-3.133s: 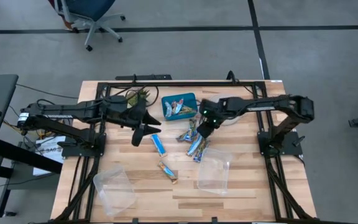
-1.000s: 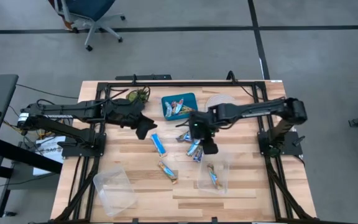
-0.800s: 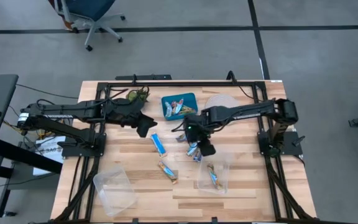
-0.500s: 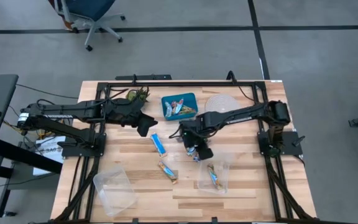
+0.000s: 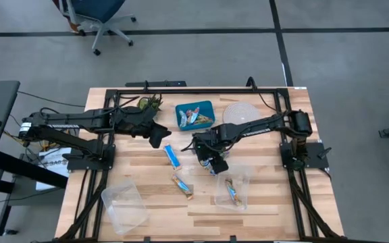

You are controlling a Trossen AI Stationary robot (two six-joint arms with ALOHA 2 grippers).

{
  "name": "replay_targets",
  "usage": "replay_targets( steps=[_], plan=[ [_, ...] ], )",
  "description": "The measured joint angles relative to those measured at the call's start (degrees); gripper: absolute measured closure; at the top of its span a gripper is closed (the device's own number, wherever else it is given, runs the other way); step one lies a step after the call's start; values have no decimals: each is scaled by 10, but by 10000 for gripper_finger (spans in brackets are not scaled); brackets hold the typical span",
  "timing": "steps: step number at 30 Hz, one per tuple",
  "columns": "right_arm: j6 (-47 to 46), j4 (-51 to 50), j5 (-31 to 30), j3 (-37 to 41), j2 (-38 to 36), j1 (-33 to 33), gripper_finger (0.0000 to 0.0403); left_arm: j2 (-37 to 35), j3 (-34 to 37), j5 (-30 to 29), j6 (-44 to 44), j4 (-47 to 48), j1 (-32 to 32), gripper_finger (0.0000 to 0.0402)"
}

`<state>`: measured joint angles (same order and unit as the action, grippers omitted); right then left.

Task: Pick and place Granola Bars by type
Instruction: Put the yellow granola bar into the right transparent bin

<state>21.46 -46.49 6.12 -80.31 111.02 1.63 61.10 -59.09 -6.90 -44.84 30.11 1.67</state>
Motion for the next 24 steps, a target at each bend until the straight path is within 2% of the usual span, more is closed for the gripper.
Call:
replay_targets(
  steps=[7,14,17,24],
  plan=[
    [3,-1,-1,0,29,3,189,0,0,0,0,0,0,245],
    [24,-4,-4,-2,43,5,204,0,0,0,1,1,0,245],
    [26,7,-20,0,43,2,230,0,0,0,5,0,0,245],
    [26,-1,-19,1,44,-4,320,0,0,0,6,0,0,245]
  ],
)
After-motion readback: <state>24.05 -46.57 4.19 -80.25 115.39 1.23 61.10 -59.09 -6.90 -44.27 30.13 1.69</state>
